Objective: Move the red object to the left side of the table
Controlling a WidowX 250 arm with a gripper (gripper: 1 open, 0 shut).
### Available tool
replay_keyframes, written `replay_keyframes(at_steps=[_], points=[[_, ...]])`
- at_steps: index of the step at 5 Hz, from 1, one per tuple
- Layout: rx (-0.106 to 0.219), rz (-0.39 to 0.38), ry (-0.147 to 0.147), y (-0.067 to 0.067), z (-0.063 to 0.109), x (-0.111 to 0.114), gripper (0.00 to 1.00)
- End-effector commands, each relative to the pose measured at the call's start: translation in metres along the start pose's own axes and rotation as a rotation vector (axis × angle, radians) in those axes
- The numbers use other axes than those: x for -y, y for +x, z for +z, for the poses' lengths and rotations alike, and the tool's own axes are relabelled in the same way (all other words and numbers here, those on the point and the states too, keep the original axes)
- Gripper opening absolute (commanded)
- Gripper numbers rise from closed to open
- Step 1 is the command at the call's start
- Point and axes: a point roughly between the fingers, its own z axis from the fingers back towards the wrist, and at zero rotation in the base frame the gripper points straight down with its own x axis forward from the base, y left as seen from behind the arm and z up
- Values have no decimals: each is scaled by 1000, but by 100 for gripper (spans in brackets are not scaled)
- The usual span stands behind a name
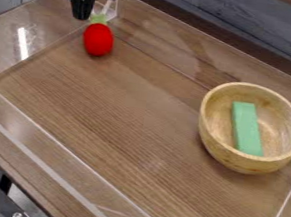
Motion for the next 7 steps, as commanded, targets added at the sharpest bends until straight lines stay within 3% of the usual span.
replay_keyframes(at_steps=[1, 3, 5, 7], points=[[101, 3, 7, 0, 43, -2, 100], [93, -54, 6, 6, 66, 9, 100], [67, -35, 26, 9, 52, 2, 100], [51, -79, 42, 11, 54, 2, 100]])
